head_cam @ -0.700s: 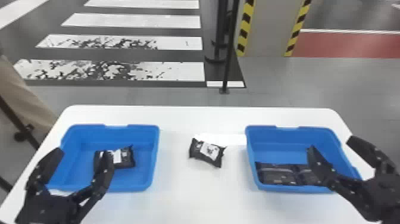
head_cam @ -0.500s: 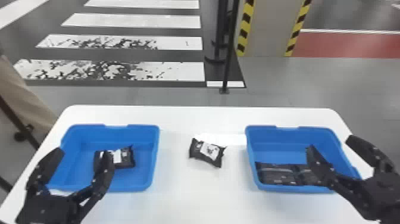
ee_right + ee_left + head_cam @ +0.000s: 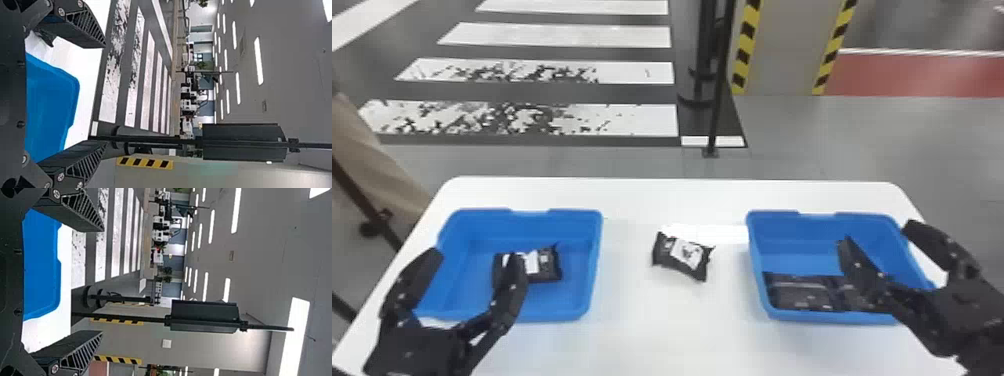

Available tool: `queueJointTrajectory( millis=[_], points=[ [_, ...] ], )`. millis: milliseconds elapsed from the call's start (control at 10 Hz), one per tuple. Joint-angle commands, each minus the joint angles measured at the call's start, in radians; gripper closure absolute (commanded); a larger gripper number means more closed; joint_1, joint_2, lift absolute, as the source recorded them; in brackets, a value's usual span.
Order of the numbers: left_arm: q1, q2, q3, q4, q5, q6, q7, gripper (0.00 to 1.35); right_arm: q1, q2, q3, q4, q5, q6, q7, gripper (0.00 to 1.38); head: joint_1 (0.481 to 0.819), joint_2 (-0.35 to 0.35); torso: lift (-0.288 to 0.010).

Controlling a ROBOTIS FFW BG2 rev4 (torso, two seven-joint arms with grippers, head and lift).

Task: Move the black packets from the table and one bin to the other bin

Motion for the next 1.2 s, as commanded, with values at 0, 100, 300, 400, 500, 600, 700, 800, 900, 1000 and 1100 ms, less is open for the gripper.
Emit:
queueJointTrajectory(
  millis=[0,100,300,400,500,600,700,800,900,1000,1100],
  points=[
    [-0.002,-0.003,-0.004,0.000,0.000,0.000,0.000,0.10,-0.085,-0.021,0.043,0.040,0.001,0.028,0.030,0.15,0.695,-0.014,-0.110],
    [-0.002,-0.003,-0.006,0.000,-0.002,0.000,0.000,0.10,-0.161,-0.032,0.069,0.087,0.003,0.050,0.061,0.15,0.695,-0.002,-0.110],
    [-0.005,-0.003,-0.008,0.000,-0.002,0.000,0.000,0.10,-0.286,-0.052,0.121,0.167,0.029,0.129,0.101,0.15,0.695,0.036,-0.110],
    [-0.005,-0.003,-0.010,0.000,-0.002,-0.007,0.000,0.10,-0.343,-0.066,0.161,0.207,0.027,0.160,0.120,0.15,0.695,0.048,-0.110],
    [-0.005,-0.003,-0.010,0.000,-0.002,-0.007,0.000,0.10,-0.392,-0.078,0.207,0.246,0.031,0.202,0.136,0.15,0.695,0.058,-0.110],
    [-0.007,-0.003,-0.012,0.000,-0.002,-0.015,0.000,0.10,-0.443,-0.092,0.257,0.298,0.039,0.244,0.156,0.15,0.695,0.079,-0.110],
    [-0.007,-0.003,-0.014,0.000,-0.002,-0.015,0.000,0.10,-0.495,-0.104,0.310,0.354,0.057,0.273,0.170,0.15,0.695,0.107,-0.110],
    [-0.010,-0.003,-0.016,0.000,-0.004,-0.015,0.000,0.10,-0.556,-0.113,0.362,0.433,0.063,0.283,0.188,0.15,0.695,0.129,-0.110],
    [-0.012,-0.003,-0.022,0.007,-0.006,-0.024,0.002,0.10,-0.608,-0.125,0.414,0.499,0.063,0.273,0.208,0.15,0.695,0.140,-0.110],
    [-0.015,-0.003,-0.024,0.010,-0.004,-0.032,0.002,0.10,-0.654,-0.132,0.452,0.558,0.065,0.261,0.208,0.15,0.695,0.158,-0.110],
    [-0.017,-0.003,-0.026,0.012,-0.004,-0.032,0.003,0.10,-0.691,-0.135,0.482,0.607,0.065,0.254,0.208,0.15,0.695,0.171,-0.110]
  ],
)
